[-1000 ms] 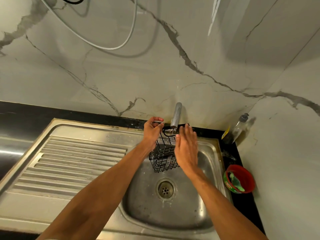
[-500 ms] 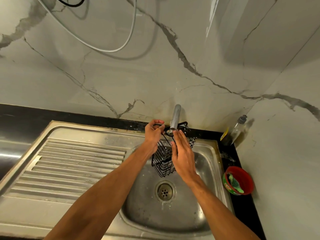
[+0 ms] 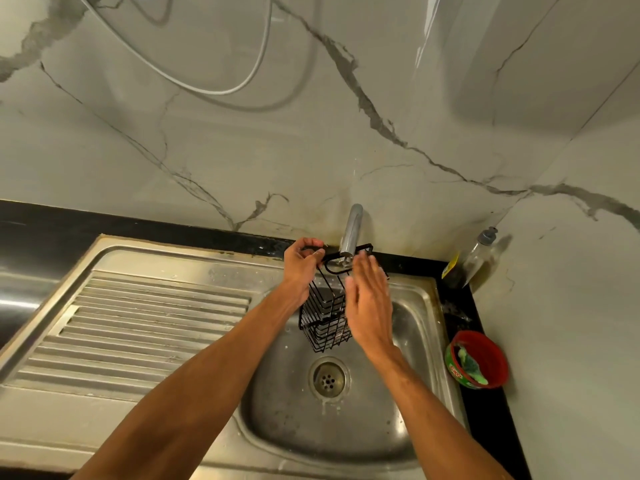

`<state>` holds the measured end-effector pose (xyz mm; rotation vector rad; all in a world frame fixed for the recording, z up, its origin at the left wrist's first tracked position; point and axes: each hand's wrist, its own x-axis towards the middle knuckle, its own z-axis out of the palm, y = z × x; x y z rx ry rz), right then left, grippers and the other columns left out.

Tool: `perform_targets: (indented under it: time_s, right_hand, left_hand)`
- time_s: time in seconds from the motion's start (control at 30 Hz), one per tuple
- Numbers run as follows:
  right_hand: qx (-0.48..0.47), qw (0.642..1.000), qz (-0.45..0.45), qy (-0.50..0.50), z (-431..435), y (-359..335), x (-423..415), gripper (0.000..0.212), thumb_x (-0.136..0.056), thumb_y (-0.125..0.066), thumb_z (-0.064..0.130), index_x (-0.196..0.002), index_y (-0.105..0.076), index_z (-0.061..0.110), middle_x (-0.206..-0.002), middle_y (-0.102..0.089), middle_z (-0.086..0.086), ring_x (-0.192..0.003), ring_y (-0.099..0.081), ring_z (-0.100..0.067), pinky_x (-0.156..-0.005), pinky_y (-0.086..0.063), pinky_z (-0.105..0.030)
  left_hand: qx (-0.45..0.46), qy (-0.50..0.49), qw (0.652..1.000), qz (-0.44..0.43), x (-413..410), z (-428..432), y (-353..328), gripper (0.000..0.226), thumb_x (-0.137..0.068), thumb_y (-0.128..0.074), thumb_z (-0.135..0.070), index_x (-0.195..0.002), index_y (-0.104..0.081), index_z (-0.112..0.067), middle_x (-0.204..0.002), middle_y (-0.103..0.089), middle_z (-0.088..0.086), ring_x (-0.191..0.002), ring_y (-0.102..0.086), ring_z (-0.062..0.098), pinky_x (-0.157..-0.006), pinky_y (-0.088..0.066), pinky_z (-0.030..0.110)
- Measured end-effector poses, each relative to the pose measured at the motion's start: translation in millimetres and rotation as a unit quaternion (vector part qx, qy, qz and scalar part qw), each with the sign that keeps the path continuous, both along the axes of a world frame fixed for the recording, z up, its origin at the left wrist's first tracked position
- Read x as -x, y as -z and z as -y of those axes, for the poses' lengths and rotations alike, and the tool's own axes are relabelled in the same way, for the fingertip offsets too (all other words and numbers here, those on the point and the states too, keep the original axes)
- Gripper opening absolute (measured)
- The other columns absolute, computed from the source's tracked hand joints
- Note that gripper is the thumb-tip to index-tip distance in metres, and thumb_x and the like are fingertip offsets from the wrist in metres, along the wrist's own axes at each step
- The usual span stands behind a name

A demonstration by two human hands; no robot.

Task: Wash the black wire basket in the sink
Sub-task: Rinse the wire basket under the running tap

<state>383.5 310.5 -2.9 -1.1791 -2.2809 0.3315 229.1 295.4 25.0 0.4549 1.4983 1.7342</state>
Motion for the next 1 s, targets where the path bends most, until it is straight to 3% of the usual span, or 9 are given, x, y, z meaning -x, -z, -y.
perform_targets:
  time_s: [0.2, 0.3, 0.4, 0.53, 0.7, 0.8, 0.87, 0.93, 1.0]
  right_hand:
    - [0.018, 0.994, 0.073, -0.083, -3, -1, -5, 0.055, -0.107, -0.014, 0.044, -0.156, -0.019, 0.02, -0.163, -0.015, 0.002, -0.152, -0.009, -0.015, -0.125, -0.011, -0.042]
    - [0.192, 0.981, 0.001, 0.033, -22, -9, -10, 0.056, -0.107, -0.022, 0.045, -0.157, -0.018, 0.021, -0.165, -0.017, 0.0, -0.152, -0.013, -0.017, -0.124, -0.015, -0.041]
    - [0.298, 0.95, -0.094, 0.0, -33, -20, -10, 0.054, -0.106, -0.031, 0.044, -0.155, -0.026, 0.022, -0.16, -0.03, 0.0, -0.146, -0.028, -0.018, -0.119, -0.028, -0.043]
    - [0.46, 0.848, -0.264, 0.002, -50, -36, -10, 0.04, -0.105, -0.046, 0.029, -0.143, -0.047, 0.017, -0.135, -0.049, 0.01, -0.127, -0.044, -0.01, -0.102, -0.037, -0.032]
    - [0.429, 0.846, -0.308, 0.078, -57, -26, 0, 0.016, -0.098, -0.061, 0.018, -0.111, -0.069, 0.014, -0.099, -0.07, 0.0, -0.094, -0.063, -0.014, -0.068, -0.043, -0.021]
    - [0.413, 0.845, -0.326, 0.096, -55, -22, 6, 0.015, -0.095, -0.066, 0.015, -0.108, -0.072, 0.013, -0.093, -0.072, 0.003, -0.083, -0.063, -0.007, -0.064, -0.044, -0.018]
    - [0.409, 0.841, -0.334, 0.116, -55, -23, 8, 0.015, -0.092, -0.07, 0.016, -0.106, -0.074, 0.013, -0.094, -0.074, 0.001, -0.082, -0.064, -0.011, -0.057, -0.045, -0.02]
    - [0.407, 0.833, -0.352, 0.129, -56, -25, 8, 0.017, -0.091, -0.07, 0.02, -0.106, -0.074, 0.012, -0.097, -0.075, -0.002, -0.087, -0.066, -0.015, -0.06, -0.052, -0.023]
    - [0.396, 0.833, -0.373, 0.102, -52, -25, 7, 0.026, -0.097, -0.061, 0.027, -0.116, -0.071, 0.011, -0.112, -0.073, -0.003, -0.104, -0.067, -0.016, -0.085, -0.057, -0.031]
  left_hand:
    - [0.005, -0.012, 1.0, 0.004, 2, 9, 8, 0.022, -0.092, -0.061, 0.011, -0.096, -0.065, -0.01, -0.084, -0.064, 0.007, -0.076, -0.058, 0.017, -0.064, -0.051, 0.022]
    - [0.009, -0.012, 1.0, 0.009, 6, 15, 6, 0.023, -0.093, -0.061, 0.01, -0.097, -0.066, -0.012, -0.089, -0.065, 0.006, -0.079, -0.059, 0.013, -0.066, -0.051, 0.021]
    - [-0.002, -0.006, 1.0, 0.027, 10, 16, 3, 0.022, -0.093, -0.061, 0.01, -0.096, -0.066, -0.012, -0.087, -0.065, 0.005, -0.076, -0.059, 0.011, -0.063, -0.051, 0.019]
    - [-0.01, 0.003, 0.999, 0.049, 16, 21, 4, 0.021, -0.092, -0.063, 0.008, -0.104, -0.064, -0.009, -0.086, -0.067, 0.002, -0.072, -0.06, 0.008, -0.057, -0.048, 0.016]
    - [0.059, 0.089, 0.99, -0.089, 17, 26, 0, 0.023, -0.095, -0.068, -0.013, -0.117, -0.061, -0.012, -0.076, -0.061, 0.0, -0.067, -0.054, 0.009, -0.056, -0.044, 0.017]
    - [0.134, 0.229, 0.92, -0.288, 14, 27, -6, 0.027, -0.098, -0.064, -0.038, -0.11, -0.066, -0.014, -0.081, -0.064, 0.002, -0.071, -0.055, 0.011, -0.066, -0.046, 0.024]
    - [0.131, 0.242, 0.906, -0.321, 13, 27, -4, 0.027, -0.099, -0.062, -0.036, -0.1, -0.069, -0.01, -0.079, -0.065, 0.006, -0.072, -0.056, 0.016, -0.071, -0.045, 0.033]
    - [0.118, 0.227, 0.923, -0.287, 11, 27, -4, 0.021, -0.099, -0.063, -0.027, -0.096, -0.069, -0.007, -0.07, -0.062, 0.0, -0.068, -0.055, 0.016, -0.069, -0.044, 0.034]
    - [0.122, 0.184, 0.94, -0.26, 8, 22, -1, 0.017, -0.098, -0.067, -0.026, -0.09, -0.071, -0.011, -0.066, -0.061, -0.003, -0.066, -0.054, 0.014, -0.069, -0.043, 0.033]
